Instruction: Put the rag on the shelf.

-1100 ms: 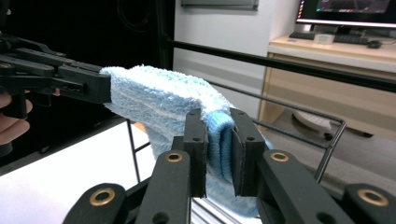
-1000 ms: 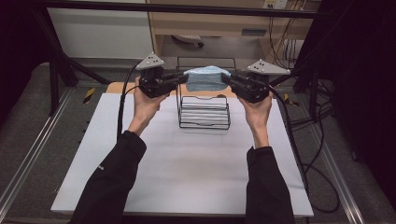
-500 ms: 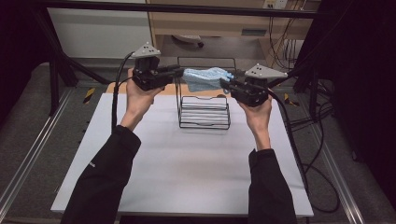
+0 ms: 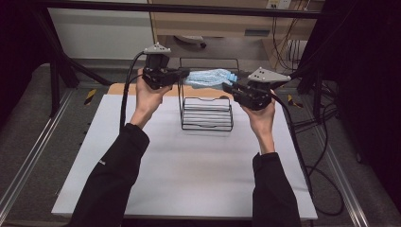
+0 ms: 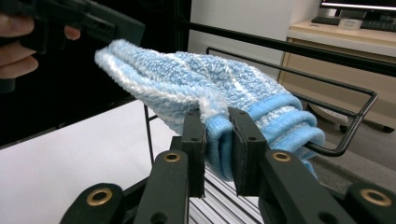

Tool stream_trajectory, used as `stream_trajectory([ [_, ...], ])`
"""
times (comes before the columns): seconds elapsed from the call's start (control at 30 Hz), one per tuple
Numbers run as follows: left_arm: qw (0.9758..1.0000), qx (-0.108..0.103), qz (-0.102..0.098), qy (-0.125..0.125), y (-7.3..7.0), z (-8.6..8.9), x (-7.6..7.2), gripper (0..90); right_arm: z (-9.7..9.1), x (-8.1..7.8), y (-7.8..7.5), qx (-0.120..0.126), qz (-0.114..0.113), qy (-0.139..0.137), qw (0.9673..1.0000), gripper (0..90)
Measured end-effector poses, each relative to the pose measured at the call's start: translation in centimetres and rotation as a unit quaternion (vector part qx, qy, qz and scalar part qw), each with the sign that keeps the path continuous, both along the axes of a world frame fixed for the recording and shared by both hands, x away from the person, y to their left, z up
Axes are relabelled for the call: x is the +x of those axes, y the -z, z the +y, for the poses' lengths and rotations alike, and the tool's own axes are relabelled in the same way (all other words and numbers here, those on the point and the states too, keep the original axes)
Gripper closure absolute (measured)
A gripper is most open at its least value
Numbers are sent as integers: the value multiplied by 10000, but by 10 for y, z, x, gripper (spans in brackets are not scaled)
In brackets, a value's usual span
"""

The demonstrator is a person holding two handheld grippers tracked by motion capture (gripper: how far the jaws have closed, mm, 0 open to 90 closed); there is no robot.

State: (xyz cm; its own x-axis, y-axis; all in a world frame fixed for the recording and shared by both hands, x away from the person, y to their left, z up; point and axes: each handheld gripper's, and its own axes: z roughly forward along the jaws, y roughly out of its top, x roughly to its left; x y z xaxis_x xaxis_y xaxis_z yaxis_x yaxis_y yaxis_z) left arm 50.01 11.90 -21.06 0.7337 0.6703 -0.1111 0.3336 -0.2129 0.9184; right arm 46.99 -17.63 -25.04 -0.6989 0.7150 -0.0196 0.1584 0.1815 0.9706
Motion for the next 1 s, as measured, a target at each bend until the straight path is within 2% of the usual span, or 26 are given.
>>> stream_trajectory([
  [0.27,9998,37,113,157,15,0,-3,893,0,-3,-1,3,84,-39,10000,702],
  [0.43,9997,101,87,192,23,-1,-4,895,-1,-8,-6,35,58,-68,10000,625],
  [0.53,9997,141,72,197,26,-1,-5,895,-1,-10,-12,137,30,-63,9999,570],
  [0.63,9994,263,32,215,30,-2,-6,895,-2,-11,-18,277,23,-64,9996,566],
  [0.7,9993,299,12,228,33,-2,-6,895,0,-11,-21,308,58,-50,9995,588],
  [0.8,9993,308,-2,228,37,-3,-6,895,4,-8,-20,261,231,-24,9994,733],
  [0.93,9992,310,-44,238,41,-3,-6,895,11,-1,-9,21,492,-18,9988,844],
  [1.0,9993,301,-29,234,43,-2,-5,895,9,1,-2,-13,600,43,9982,872],
])
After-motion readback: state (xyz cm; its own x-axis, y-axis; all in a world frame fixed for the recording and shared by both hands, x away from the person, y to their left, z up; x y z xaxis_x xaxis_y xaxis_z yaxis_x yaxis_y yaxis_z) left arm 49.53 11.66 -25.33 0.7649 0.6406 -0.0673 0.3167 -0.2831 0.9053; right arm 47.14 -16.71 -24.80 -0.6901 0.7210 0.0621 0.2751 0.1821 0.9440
